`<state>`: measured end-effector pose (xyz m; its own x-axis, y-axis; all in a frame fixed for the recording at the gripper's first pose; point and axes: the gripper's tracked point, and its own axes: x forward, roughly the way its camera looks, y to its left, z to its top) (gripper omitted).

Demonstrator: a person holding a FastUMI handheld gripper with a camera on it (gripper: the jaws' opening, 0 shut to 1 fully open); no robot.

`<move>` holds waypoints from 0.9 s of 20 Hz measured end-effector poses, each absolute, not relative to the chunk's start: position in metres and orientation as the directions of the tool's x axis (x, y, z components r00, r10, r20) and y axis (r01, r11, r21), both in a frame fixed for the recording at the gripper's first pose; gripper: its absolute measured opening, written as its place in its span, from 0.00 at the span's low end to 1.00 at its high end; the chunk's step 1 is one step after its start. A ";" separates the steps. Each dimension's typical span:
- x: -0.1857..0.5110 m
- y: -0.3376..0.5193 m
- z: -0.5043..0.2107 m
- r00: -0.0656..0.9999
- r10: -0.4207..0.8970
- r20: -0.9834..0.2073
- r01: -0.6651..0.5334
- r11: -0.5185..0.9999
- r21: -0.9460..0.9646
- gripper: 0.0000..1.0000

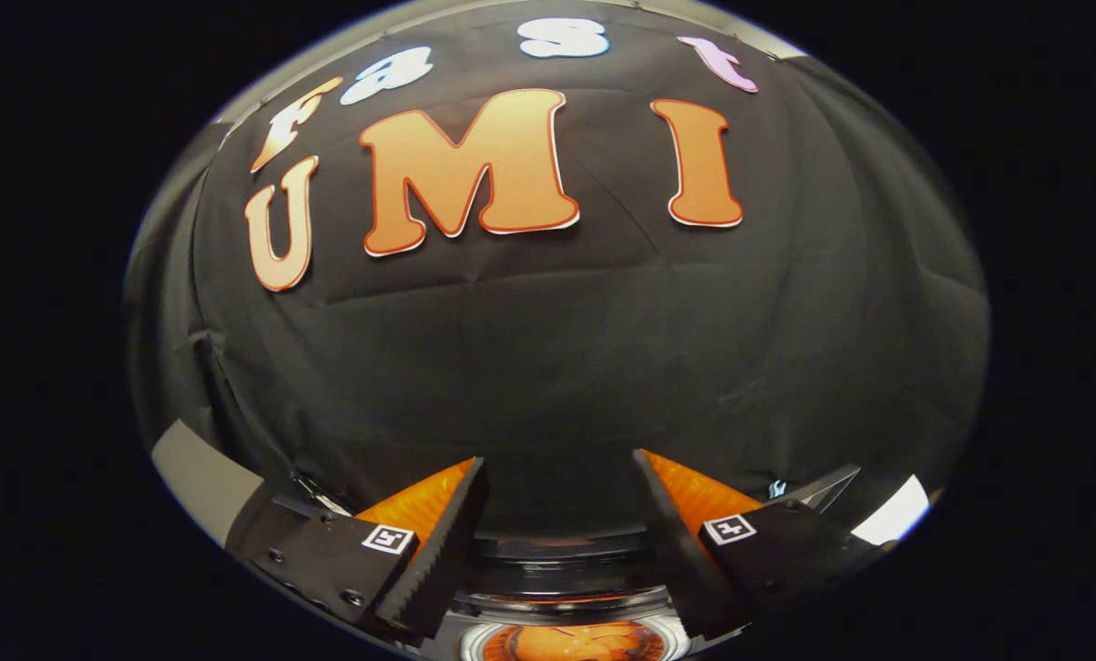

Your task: Put the clothes into the washing machine and then close the washing machine lid.

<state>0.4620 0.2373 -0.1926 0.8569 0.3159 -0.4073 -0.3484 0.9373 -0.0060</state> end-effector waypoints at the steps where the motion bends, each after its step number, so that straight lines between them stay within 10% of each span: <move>1: 0.462 0.237 -0.193 0.860 0.315 -0.401 -0.348 0.938 -0.010 0.99; 18: 0.406 0.214 -0.183 0.892 0.297 -0.341 -0.319 0.948 -0.009 0.99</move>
